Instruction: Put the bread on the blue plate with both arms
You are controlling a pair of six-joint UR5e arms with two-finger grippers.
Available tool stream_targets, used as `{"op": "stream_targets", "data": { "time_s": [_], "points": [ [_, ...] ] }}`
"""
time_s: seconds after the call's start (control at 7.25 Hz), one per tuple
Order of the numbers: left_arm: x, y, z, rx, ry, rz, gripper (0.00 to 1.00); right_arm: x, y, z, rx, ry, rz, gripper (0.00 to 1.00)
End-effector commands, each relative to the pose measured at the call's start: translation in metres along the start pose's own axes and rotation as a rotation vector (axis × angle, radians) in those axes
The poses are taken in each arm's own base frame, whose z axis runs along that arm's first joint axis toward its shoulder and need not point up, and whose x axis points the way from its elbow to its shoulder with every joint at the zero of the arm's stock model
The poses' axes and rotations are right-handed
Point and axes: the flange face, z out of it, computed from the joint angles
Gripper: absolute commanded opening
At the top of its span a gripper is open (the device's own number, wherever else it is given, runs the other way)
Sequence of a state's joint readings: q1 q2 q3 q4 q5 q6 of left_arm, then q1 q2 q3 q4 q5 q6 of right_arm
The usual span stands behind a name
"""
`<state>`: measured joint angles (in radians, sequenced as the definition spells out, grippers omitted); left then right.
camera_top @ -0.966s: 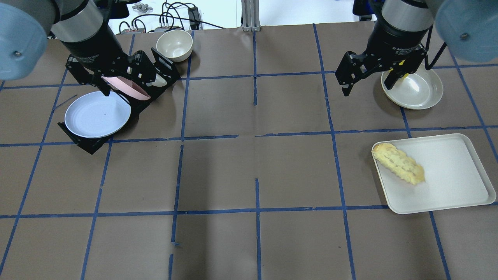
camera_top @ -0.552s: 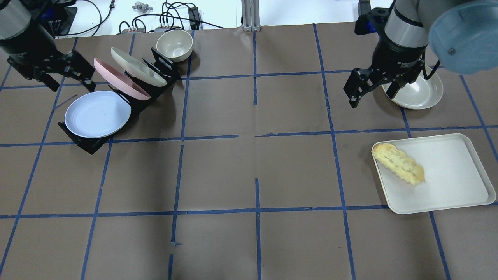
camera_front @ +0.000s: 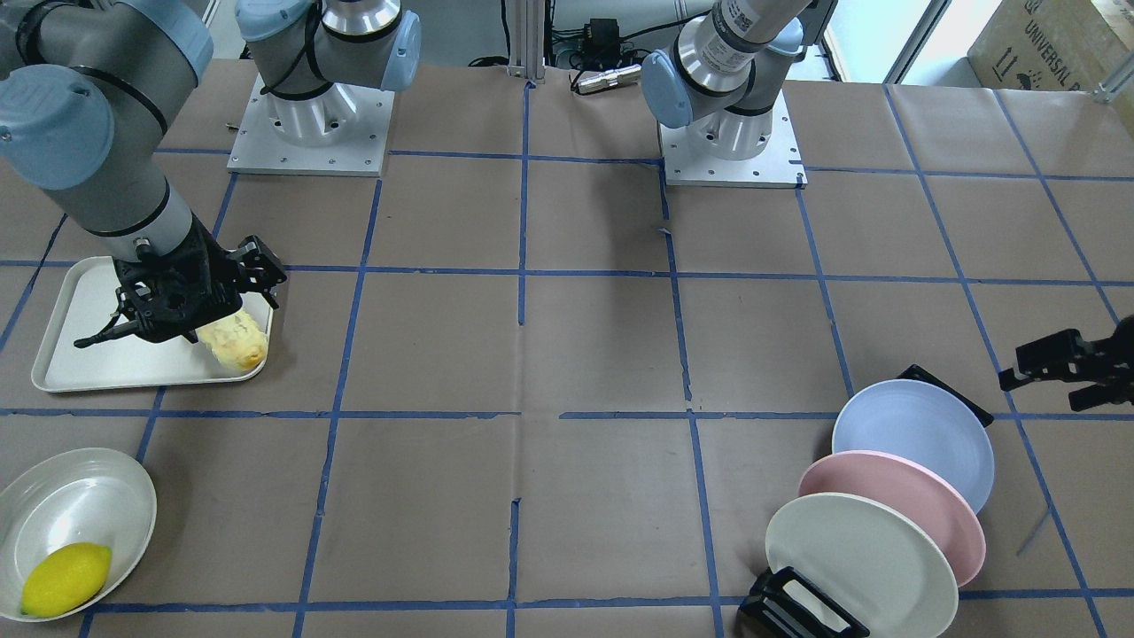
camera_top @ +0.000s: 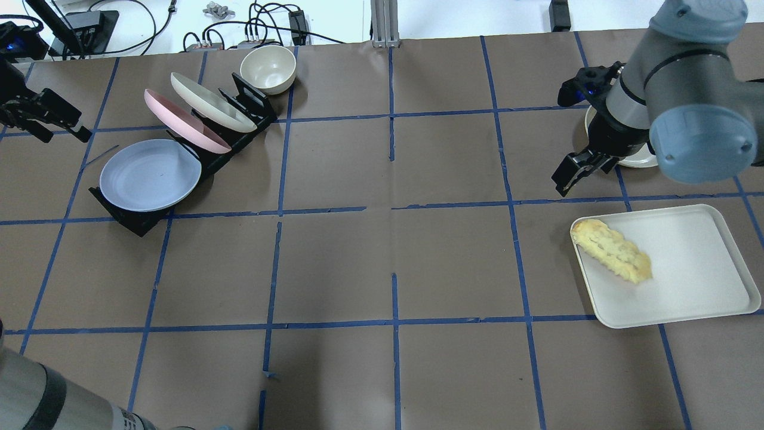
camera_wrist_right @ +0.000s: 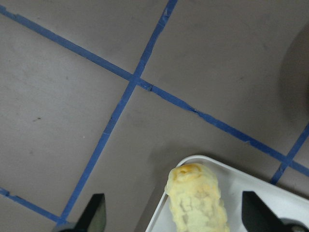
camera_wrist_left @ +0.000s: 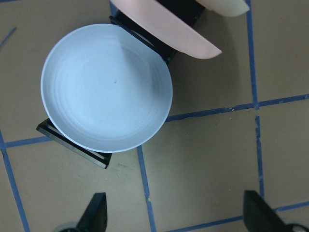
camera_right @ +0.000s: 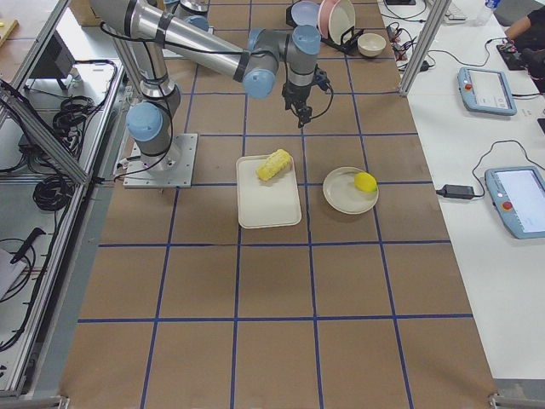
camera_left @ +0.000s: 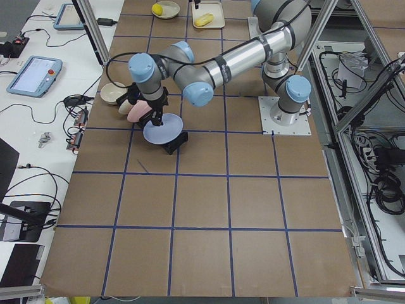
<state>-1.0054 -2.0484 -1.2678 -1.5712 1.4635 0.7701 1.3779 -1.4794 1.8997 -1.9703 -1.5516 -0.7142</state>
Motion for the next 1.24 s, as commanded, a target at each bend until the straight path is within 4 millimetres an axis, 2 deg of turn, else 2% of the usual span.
{"op": "stream_targets", "data": {
  "time_s": [0.0, 0.14, 0.41, 0.55, 0.69, 0.83, 1.1],
  "points": [
    [-0.054, -0.034, 0.056, -0.024, 0.063, 0.015, 1.0, 0.038, 0.04, 0.055, 0.031, 0.014, -0.044, 1.0],
    [-0.062, -0.037, 0.082, -0.049, 0.093, 0.016, 1.0, 0.043, 0.054, 0.075, 0.052, 0.054, -0.084, 1.0],
    [-0.07, -0.041, 0.121, -0.074, 0.152, 0.008, 1.0, 0.03, 0.068, 0.095, 0.045, 0.051, -0.083, 1.0],
    [-0.071, -0.041, 0.135, -0.092, 0.178, 0.003, 0.98, 0.025, 0.074, 0.102, 0.034, 0.039, -0.075, 1.0],
    [-0.069, -0.04, 0.136, -0.094, 0.2, -0.009, 0.91, 0.022, 0.077, 0.106, 0.036, 0.039, -0.075, 1.0],
    [-0.068, -0.038, 0.14, -0.117, 0.218, -0.012, 0.71, 0.022, 0.076, 0.105, 0.04, 0.047, -0.075, 1.0],
    [-0.069, -0.039, 0.135, -0.125, 0.221, -0.013, 0.2, 0.035, 0.083, 0.108, 0.045, 0.034, -0.051, 1.0]
  ]
}}
